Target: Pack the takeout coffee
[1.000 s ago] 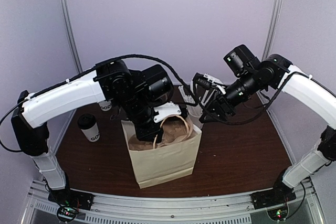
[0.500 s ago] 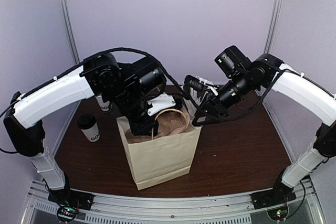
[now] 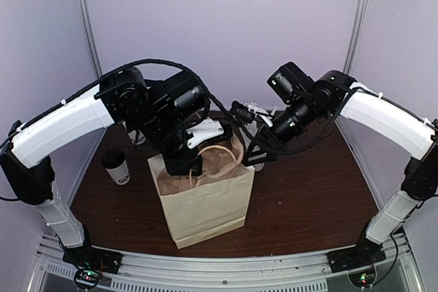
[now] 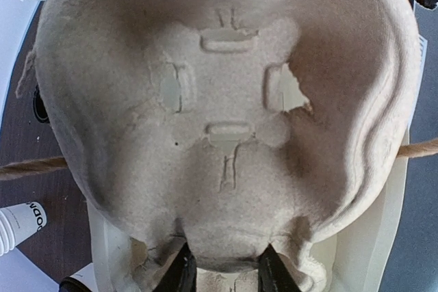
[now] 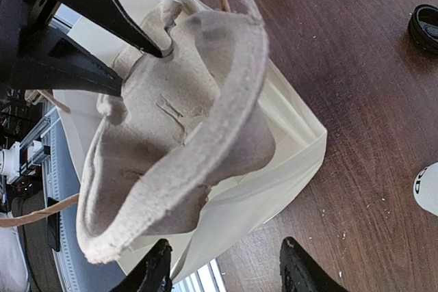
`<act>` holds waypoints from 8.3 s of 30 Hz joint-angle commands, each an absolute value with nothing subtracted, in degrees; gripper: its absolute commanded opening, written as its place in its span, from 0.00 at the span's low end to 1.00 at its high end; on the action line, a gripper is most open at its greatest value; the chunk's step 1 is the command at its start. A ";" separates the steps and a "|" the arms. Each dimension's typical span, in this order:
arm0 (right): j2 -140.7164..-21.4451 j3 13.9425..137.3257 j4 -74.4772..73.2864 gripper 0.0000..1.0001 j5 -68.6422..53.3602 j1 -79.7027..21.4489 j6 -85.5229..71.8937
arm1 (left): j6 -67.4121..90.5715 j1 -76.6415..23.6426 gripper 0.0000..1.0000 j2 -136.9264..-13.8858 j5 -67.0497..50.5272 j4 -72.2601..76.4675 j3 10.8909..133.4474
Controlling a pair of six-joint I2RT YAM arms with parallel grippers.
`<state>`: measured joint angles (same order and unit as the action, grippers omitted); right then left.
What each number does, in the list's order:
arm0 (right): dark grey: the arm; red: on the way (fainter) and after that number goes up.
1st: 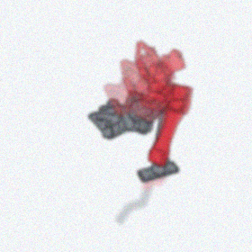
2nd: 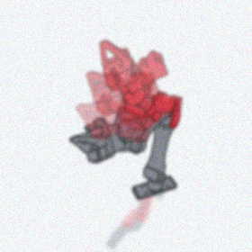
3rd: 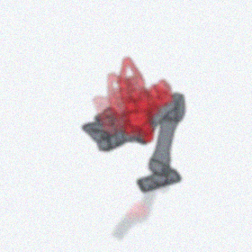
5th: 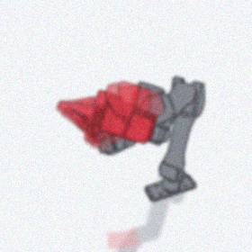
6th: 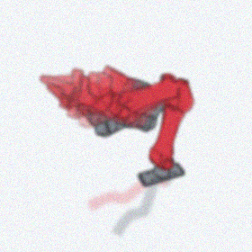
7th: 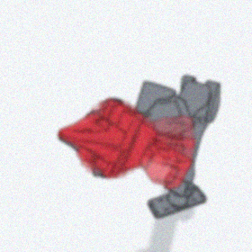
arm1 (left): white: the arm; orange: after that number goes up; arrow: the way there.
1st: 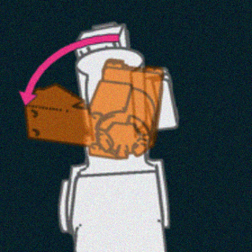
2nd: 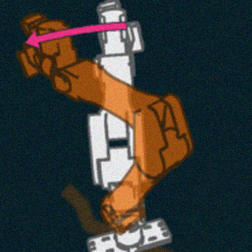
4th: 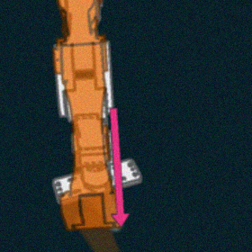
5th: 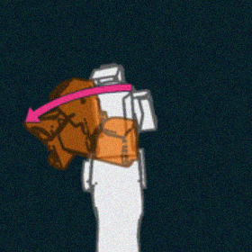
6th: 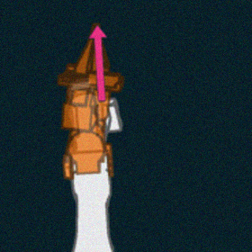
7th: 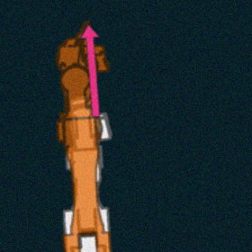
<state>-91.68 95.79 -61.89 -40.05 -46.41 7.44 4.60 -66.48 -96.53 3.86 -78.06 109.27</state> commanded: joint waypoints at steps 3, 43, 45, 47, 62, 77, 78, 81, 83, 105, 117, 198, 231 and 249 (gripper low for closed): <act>-92.46 97.83 -61.15 0.47 -33.82 -48.01 5.19 | 6.62 -66.70 0.01 -95.69 4.63 -76.40 109.14; -88.24 98.75 -58.53 0.11 -31.96 -48.00 0.39 | 9.96 -66.69 0.00 -103.20 4.55 -85.36 114.49; -87.70 98.70 -58.53 0.27 -32.61 -47.49 1.26 | 9.61 -66.71 0.00 -103.41 4.87 -85.42 114.35; -87.10 98.94 -58.89 0.34 -35.53 -46.70 2.89 | 9.36 -66.67 0.00 -104.01 4.14 -85.33 114.51; -81.14 98.13 -69.76 0.71 -61.75 -39.32 26.80 | 7.52 -66.46 0.00 -101.70 3.00 -82.68 112.53; -86.49 101.69 -64.14 0.73 -51.24 -50.96 23.53 | 8.08 -65.78 0.00 -100.99 2.49 -81.66 110.83; -86.83 101.80 -63.37 0.73 -50.78 -51.25 23.00 | 8.02 -65.82 0.00 -100.99 2.46 -81.61 110.83; -87.50 101.98 -61.30 0.71 -50.82 -52.36 21.16 | 8.00 -65.74 0.00 -100.99 2.53 -81.59 110.84; -88.15 102.56 -61.16 0.67 -51.54 -53.36 21.10 | 7.98 -65.72 0.00 -101.05 2.63 -81.59 110.84; -88.34 103.99 -72.93 0.00 -52.29 -60.84 36.40 | 5.89 -64.77 0.00 -104.27 -3.86 -87.91 111.65; -90.12 108.56 -73.14 0.01 -47.40 -63.48 35.51 | 7.12 -64.75 0.00 -105.53 -5.70 -88.14 108.46; -94.95 113.04 -71.22 0.00 -34.24 -66.80 31.41 | 7.44 -63.73 0.81 -78.64 3.97 -62.38 100.59; -97.15 124.06 -73.78 0.00 -27.03 -65.21 33.43 | 1.48 -46.82 0.00 -91.77 -19.77 -61.54 104.73; -97.66 139.15 -74.00 0.00 -24.43 -63.02 33.01 | 1.98 -46.85 0.00 -98.10 -23.61 -65.01 125.51</act>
<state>-97.69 138.02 -73.82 -25.02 -63.42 33.23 2.39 -47.07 -96.82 -21.43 -64.79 123.37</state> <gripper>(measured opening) 0.009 0.015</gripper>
